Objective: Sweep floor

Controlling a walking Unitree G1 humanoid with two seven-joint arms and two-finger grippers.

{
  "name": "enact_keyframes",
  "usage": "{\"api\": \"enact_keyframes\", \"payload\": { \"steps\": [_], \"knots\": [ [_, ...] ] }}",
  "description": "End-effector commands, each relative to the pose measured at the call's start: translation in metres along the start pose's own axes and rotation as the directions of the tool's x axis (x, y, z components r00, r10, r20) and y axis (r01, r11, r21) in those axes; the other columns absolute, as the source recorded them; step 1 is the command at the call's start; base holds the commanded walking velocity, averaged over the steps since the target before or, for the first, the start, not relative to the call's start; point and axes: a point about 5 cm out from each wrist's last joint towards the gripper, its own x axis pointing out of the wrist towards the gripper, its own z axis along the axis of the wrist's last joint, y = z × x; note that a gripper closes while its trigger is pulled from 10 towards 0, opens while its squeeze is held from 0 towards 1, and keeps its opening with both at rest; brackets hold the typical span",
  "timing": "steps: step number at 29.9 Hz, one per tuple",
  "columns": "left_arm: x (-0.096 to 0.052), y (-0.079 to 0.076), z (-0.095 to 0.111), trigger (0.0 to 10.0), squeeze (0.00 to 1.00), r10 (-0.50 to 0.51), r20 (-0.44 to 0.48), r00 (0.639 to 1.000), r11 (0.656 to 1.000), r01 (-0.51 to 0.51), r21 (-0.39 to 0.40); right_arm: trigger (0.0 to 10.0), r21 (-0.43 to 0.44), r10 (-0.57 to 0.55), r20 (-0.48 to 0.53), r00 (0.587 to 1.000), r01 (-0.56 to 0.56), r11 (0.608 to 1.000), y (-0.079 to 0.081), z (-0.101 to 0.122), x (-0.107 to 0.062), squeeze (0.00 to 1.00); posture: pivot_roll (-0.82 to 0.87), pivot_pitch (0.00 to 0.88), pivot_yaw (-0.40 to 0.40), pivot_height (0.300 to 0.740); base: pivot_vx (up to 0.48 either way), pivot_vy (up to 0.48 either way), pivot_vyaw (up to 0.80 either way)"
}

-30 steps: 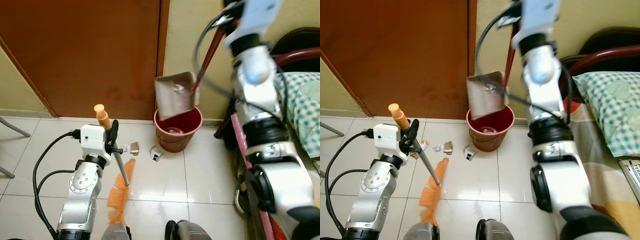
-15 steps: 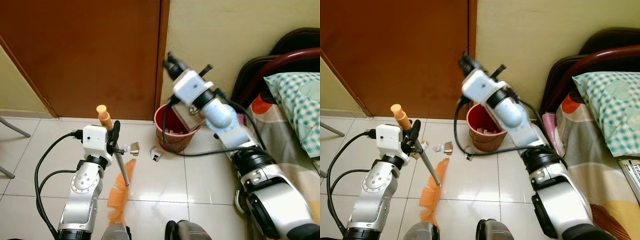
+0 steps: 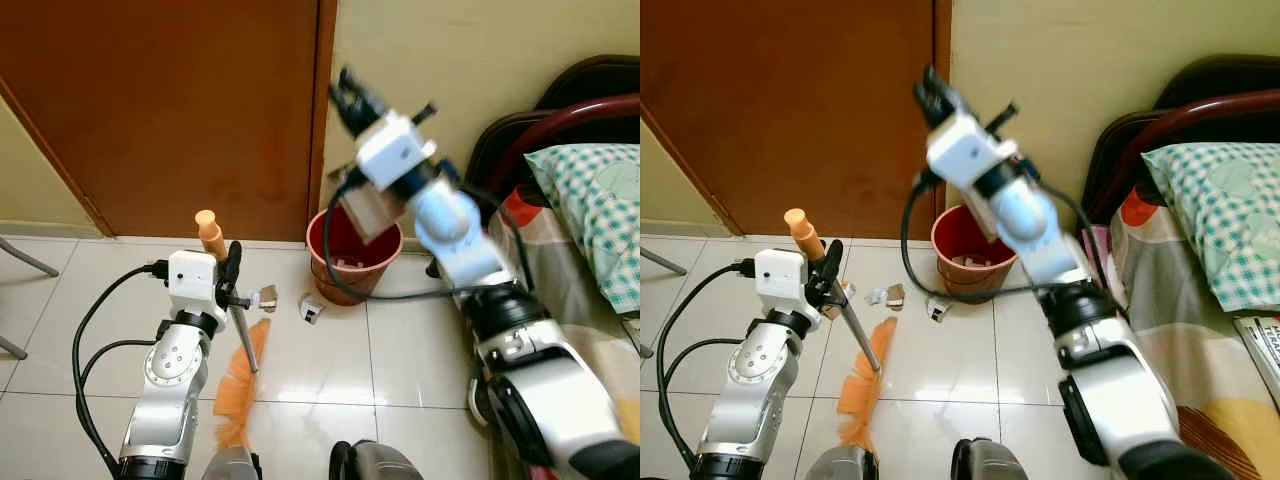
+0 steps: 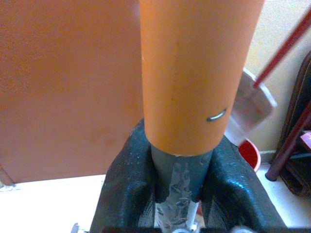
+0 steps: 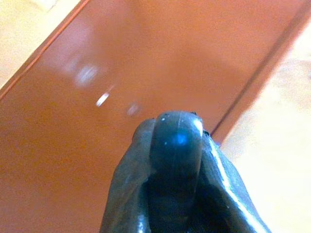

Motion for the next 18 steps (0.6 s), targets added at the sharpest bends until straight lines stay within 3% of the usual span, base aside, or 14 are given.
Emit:
{"api": "enact_keyframes", "payload": {
  "steps": [1,5,7,9,13,16,18],
  "knots": [
    [0.001,-0.001,-0.003,10.0,0.0,-0.004,-0.012,1.0,1.0,0.004,0.005,10.0,0.037,-0.079,0.131,0.988,0.074,0.997,-0.014,0.029,0.019,0.0,0.05,0.069,-0.064,0.74,0.0,0.0,0.0],
    [0.002,0.0,-0.003,10.0,0.0,0.006,-0.016,1.0,1.0,-0.006,0.029,10.0,0.185,-0.173,0.119,0.978,0.149,0.971,-0.018,0.037,0.026,0.0,0.05,0.065,-0.064,0.74,0.0,0.0,0.0],
    [0.002,0.001,-0.003,10.0,0.0,0.012,-0.018,1.0,0.999,-0.011,0.034,10.0,0.208,-0.177,0.108,0.978,0.152,0.966,-0.017,0.037,0.026,0.0,0.06,0.065,-0.064,0.74,0.0,0.0,0.0],
    [-0.002,0.009,-0.003,10.0,0.0,0.041,-0.023,0.999,0.997,-0.04,0.061,10.0,0.295,-0.195,0.04,0.98,0.175,0.939,-0.01,0.031,0.021,0.0,0.06,0.063,-0.063,0.74,0.0,0.0,0.0],
    [-0.008,0.018,-0.005,10.0,0.0,0.073,-0.025,0.997,0.99,-0.07,0.122,10.0,0.374,-0.206,-0.03,0.978,0.202,0.905,-0.001,0.025,0.013,0.0,0.07,0.063,-0.06,0.74,0.0,0.0,0.0],
    [-0.02,0.027,-0.011,10.0,0.0,0.111,-0.049,0.993,0.983,-0.102,0.155,10.0,0.464,-0.203,-0.146,0.968,0.248,0.851,0.016,0.012,-0.005,0.0,0.07,0.065,-0.059,0.74,0.0,0.0,0.0],
    [-0.025,0.03,-0.014,10.0,0.0,0.12,-0.063,0.991,0.981,-0.108,0.159,10.0,0.519,-0.198,-0.283,0.938,0.324,0.791,0.029,-0.007,-0.026,0.0,0.1,0.071,-0.064,0.74,0.0,0.0,0.0]
  ]
}}
